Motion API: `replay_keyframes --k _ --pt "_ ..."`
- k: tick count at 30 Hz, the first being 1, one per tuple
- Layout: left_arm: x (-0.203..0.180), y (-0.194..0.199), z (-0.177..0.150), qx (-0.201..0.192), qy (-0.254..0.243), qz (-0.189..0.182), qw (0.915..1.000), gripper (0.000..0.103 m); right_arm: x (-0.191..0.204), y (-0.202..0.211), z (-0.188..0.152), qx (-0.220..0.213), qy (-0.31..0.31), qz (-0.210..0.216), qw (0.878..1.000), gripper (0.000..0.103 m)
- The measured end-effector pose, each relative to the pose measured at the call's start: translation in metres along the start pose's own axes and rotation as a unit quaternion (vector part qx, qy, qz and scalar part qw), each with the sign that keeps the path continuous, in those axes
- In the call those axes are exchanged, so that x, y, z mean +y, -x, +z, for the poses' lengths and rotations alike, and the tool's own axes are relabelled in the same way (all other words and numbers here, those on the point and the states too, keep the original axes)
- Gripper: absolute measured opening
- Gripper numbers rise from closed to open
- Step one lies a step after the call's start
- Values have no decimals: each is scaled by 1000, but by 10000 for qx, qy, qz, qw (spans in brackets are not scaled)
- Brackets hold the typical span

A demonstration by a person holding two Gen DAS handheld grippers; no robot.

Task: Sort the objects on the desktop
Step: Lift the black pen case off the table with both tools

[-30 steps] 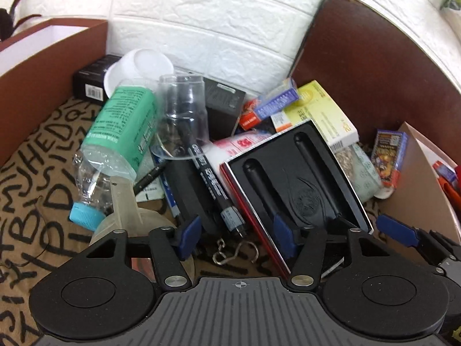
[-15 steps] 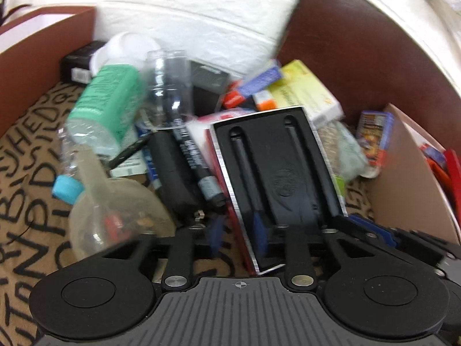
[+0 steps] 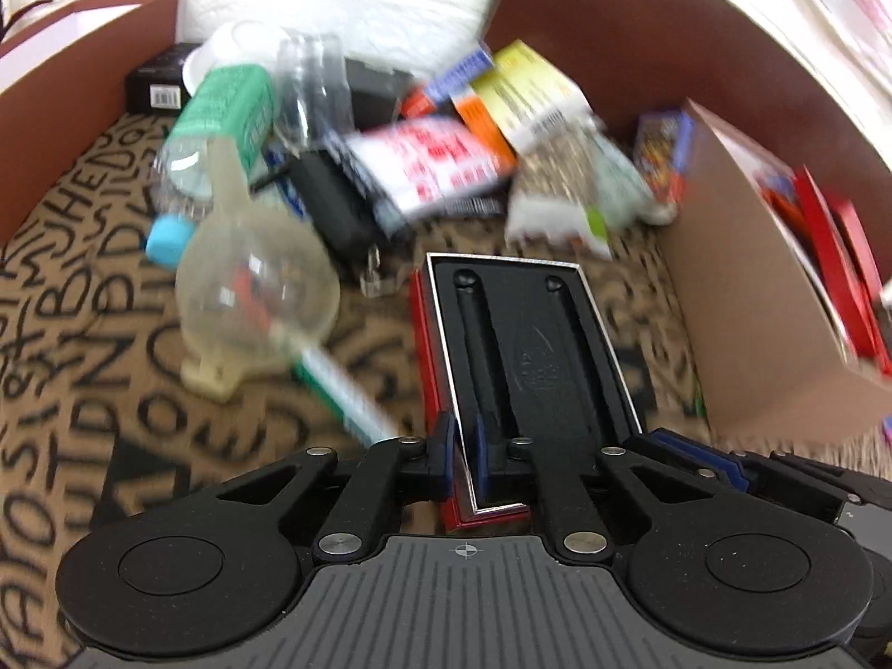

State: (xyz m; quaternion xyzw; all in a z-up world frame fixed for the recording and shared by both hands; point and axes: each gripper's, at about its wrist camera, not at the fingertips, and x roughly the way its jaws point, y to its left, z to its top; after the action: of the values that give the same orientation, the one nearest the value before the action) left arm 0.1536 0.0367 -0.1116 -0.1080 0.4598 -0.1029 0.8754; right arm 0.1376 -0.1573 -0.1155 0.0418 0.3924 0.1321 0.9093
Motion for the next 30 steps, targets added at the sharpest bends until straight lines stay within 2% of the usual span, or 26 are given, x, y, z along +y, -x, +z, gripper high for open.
replay_keyframes --k 1,2,3,4,5,6,7,10,12,15,16,17,18,20,25,26,27,29,30 --pt "1 3 -6 25 -14 -62 10000 5 1 6 -7 14 -43 28 10000 13" --pt "2 4 -10 53 -7 -125 9999 17 0 11 -12 8 -125 53 9999 13" --pt "2 3 -13 84 31 -186 9998 35 -2 14 -16 -1 -224 88 9997 14" --pt "2 2 -15 67 41 -153 9999 45 -4 15 -17 -27 -327 91 9994 14" --pt "1 0 -16 55 7 -48 10000 61 -5 15 -17 -68 -397 64 9992 21" --pt "-1 -2 -17 13 -17 61 10000 64 -6 14 -16 -85 -436 -9 9990 34" --pt "-2 -2 -17 -37 -45 103 9999 64 -6 13 -14 -109 -425 -77 9990 36" --pt "-2 -6 -15 -27 -30 37 10000 62 -2 8 -11 -129 -240 -173 9995 36" --pt "-1 -11 -14 81 -41 -39 10000 18 -2 3 -10 -60 -206 -83 9997 34" --pt "2 -11 -14 95 17 -144 9998 17 0 0 -11 -8 -183 -12 9998 30" --pt "2 -11 -14 82 2 -149 9999 20 0 -2 -12 15 -186 -6 9998 30" --pt "2 -12 -14 67 14 -178 9998 38 1 -3 -12 38 -195 -17 9998 30" --pt "3 -13 -14 49 42 -149 9999 44 1 -4 -11 59 -194 -39 9998 30" --pt "3 -15 -13 30 57 -142 9999 45 0 -7 -12 104 -191 -92 9997 30" --pt "-1 -19 -11 -41 -57 -52 10000 40 -3 -14 -10 136 -240 -134 9995 30" --pt "-3 -19 -11 -54 -125 -18 9999 34 -3 -15 -10 134 -227 -141 9996 30" --pt "-6 -19 -11 -51 -207 -10 9998 29 -4 -15 -10 138 -229 -125 9996 24" --pt "-14 -16 -13 -63 -395 195 9990 18 -5 -13 -10 168 -251 -48 9995 21" --pt "-18 -14 -15 -48 -466 250 9986 16 -3 -10 -12 184 -214 -72 9996 19"
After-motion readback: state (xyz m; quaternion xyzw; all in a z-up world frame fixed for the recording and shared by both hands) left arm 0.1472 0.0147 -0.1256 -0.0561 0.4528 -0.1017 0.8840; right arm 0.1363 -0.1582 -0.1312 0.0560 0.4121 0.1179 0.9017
